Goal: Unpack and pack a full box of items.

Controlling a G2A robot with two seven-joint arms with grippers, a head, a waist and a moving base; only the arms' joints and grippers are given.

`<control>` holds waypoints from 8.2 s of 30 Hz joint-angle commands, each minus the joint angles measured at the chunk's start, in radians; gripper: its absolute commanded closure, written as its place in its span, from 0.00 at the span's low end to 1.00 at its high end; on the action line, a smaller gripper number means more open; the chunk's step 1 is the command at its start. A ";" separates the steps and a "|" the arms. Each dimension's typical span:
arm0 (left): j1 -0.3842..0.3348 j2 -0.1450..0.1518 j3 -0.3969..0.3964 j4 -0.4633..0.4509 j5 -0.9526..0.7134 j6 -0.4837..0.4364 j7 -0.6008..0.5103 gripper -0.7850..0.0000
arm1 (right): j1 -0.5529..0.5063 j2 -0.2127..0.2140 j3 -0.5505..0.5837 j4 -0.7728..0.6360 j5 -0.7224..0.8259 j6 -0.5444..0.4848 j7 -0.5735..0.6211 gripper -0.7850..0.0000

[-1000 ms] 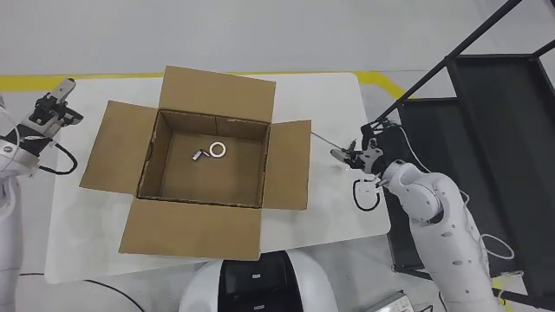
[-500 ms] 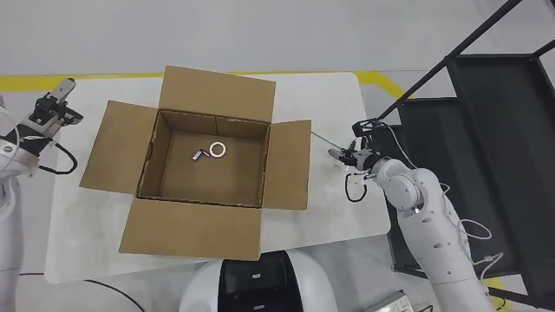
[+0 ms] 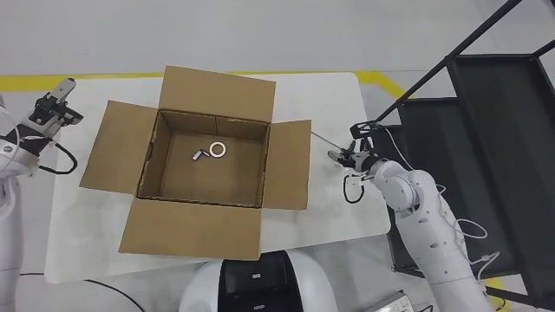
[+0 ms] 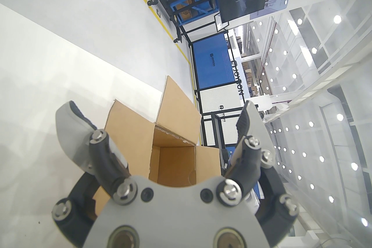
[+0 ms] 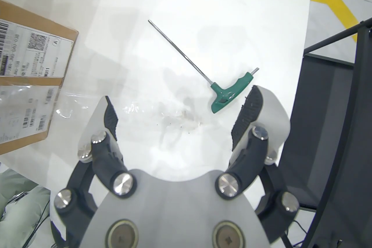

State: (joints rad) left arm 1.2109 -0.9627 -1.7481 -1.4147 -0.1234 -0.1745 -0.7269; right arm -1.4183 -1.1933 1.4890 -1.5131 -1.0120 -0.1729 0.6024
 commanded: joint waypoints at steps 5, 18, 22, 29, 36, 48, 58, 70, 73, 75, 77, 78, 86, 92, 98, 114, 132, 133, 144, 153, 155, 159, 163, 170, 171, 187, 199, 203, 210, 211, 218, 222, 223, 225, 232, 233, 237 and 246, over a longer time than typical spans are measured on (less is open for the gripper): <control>0.000 0.000 0.000 0.000 0.000 0.000 0.000 0.00 | 0.078 -0.006 -0.061 0.156 -0.060 0.023 -0.014 0.00; 0.000 0.000 0.000 0.000 0.000 0.000 0.000 0.00 | 0.181 -0.022 -0.110 0.354 -0.037 0.100 -0.068 0.29; 0.000 0.000 0.000 0.000 0.000 0.000 0.000 0.00 | 0.196 -0.025 -0.116 0.374 -0.038 0.138 -0.073 0.42; 0.000 0.000 0.000 0.000 0.000 0.000 0.000 0.00 | 0.205 -0.028 -0.130 0.377 -0.057 0.173 -0.066 0.52; 0.000 0.000 0.000 0.000 0.000 0.000 0.000 0.00 | 0.189 -0.025 -0.122 0.330 -0.073 0.193 -0.055 0.85; 0.000 0.000 0.000 0.000 0.000 0.000 0.000 0.00 | 0.092 -0.003 -0.009 0.147 -0.041 0.190 -0.037 1.00; 0.000 0.000 0.000 0.000 0.000 0.000 0.000 0.00 | 0.080 -0.006 -0.032 0.121 0.016 0.119 -0.060 0.05; 0.000 0.000 0.000 0.000 0.000 0.000 0.000 0.00 | 0.143 -0.015 -0.110 0.185 0.118 -0.115 -0.107 0.00; 0.000 0.000 0.000 0.000 0.000 0.000 0.000 0.00 | 0.155 -0.016 -0.119 0.192 0.146 -0.154 -0.121 0.00; 0.000 0.000 0.000 0.000 0.000 0.000 0.000 0.00 | 0.151 -0.018 -0.123 0.174 0.196 -0.198 -0.124 0.00; 0.000 0.000 0.000 0.000 0.000 0.000 0.000 0.00 | 0.145 -0.016 -0.127 0.144 0.206 -0.234 -0.114 0.00; 0.000 0.000 0.000 0.000 0.000 0.000 0.000 0.00 | 0.139 -0.015 -0.131 0.131 0.220 -0.250 -0.113 0.00; 0.022 0.000 0.000 -0.041 0.018 0.008 0.041 0.00 | 0.177 -0.025 -0.218 0.091 0.213 -0.304 -0.123 0.00; 0.037 0.003 -0.019 -0.051 0.022 0.016 0.058 0.00 | 0.280 -0.048 -0.325 0.166 0.187 -0.272 -0.143 0.00; 0.049 0.006 -0.041 -0.046 0.017 0.018 0.069 0.00 | 0.376 -0.076 -0.419 0.249 0.183 -0.237 -0.153 0.00; 0.047 0.009 -0.049 -0.040 0.017 0.034 0.089 0.00 | 0.410 -0.083 -0.425 0.285 0.178 -0.203 -0.171 0.00; 0.026 0.017 -0.033 -0.086 0.033 0.024 0.021 0.00 | 0.181 -0.006 -0.132 0.094 0.091 -0.151 -0.181 0.00; 0.027 0.019 -0.041 -0.090 0.024 0.025 -0.004 0.00 | 0.171 -0.002 -0.116 0.087 0.087 -0.159 -0.178 0.00; 0.009 0.043 0.014 -0.138 -0.023 0.037 -0.424 0.00 | 0.038 0.031 0.062 0.008 0.129 -0.156 -0.158 0.00; -0.068 0.037 0.209 -0.095 0.021 0.052 -0.531 0.00 | -0.025 0.040 0.108 0.013 0.172 -0.192 -0.179 0.00; -0.096 0.034 0.250 -0.071 0.067 0.052 -0.496 0.00 | -0.029 0.041 0.108 0.021 0.175 -0.197 -0.182 0.00; -0.147 0.023 0.325 -0.023 0.107 0.061 -0.435 0.00 | -0.028 0.042 0.103 0.040 0.173 -0.206 -0.191 0.00; -0.193 0.018 0.371 0.011 0.189 0.065 -0.376 0.00 | -0.027 0.045 0.104 0.053 0.173 -0.214 -0.196 0.00; -0.227 0.021 0.387 0.032 0.298 0.073 -0.314 0.00 | -0.029 0.048 0.100 0.053 0.169 -0.221 -0.190 0.00; -0.229 0.024 0.381 0.031 0.315 0.071 -0.306 0.00 | -0.030 0.049 0.097 0.052 0.168 -0.224 -0.188 0.00; -0.214 0.041 0.287 0.060 0.318 0.099 -0.191 0.00 | 0.024 0.050 0.033 0.128 0.151 -0.253 -0.181 0.00; -0.161 0.042 0.308 -0.030 0.250 0.081 -0.263 0.00 | 0.064 0.048 -0.030 0.166 0.121 -0.273 -0.181 0.00; -0.172 0.042 0.344 -0.016 0.334 0.117 -0.251 0.00 | 0.088 0.043 -0.071 0.178 0.084 -0.262 -0.189 0.00; -0.196 0.050 0.320 0.024 0.398 0.157 -0.220 0.00 | 0.113 0.040 -0.109 0.196 0.056 -0.253 -0.199 0.00; -0.196 0.051 0.310 0.028 0.398 0.159 -0.218 0.00 | 0.115 0.040 -0.111 0.196 0.056 -0.251 -0.199 0.00; -0.197 0.066 0.259 0.040 0.460 0.163 -0.200 0.00 | 0.123 0.040 -0.125 0.194 0.046 -0.248 -0.192 0.00; -0.195 0.070 0.233 0.040 0.428 0.138 -0.212 0.00 | 0.128 0.040 -0.136 0.195 0.032 -0.242 -0.186 0.00; -0.192 0.071 0.225 0.035 0.392 0.118 -0.228 0.00 | 0.130 0.041 -0.141 0.193 0.020 -0.242 -0.185 0.00; -0.184 0.073 0.206 0.025 0.331 0.096 -0.264 0.00 | 0.133 0.041 -0.150 0.190 -0.003 -0.240 -0.191 0.00; -0.145 0.076 0.166 -0.043 0.079 0.080 -0.409 0.00 | 0.157 0.038 -0.209 0.159 -0.154 -0.210 -0.238 0.00; -0.139 0.076 0.160 -0.051 0.042 0.085 -0.424 0.00 | 0.162 0.037 -0.223 0.158 -0.180 -0.210 -0.257 0.00; -0.117 0.079 0.130 -0.078 -0.037 0.089 -0.443 0.00 | 0.204 0.033 -0.292 0.181 -0.338 -0.239 -0.328 0.00; -0.055 0.089 0.047 -0.109 -0.132 0.093 -0.412 0.00 | 0.359 0.013 -0.442 0.344 -0.520 -0.408 -0.389 0.00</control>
State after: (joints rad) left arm 1.1499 -0.8746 -1.6913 -1.5229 -0.2435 -0.0818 -1.1462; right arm -1.0770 -1.1786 1.0570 -1.1863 -1.5232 -0.5624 0.2286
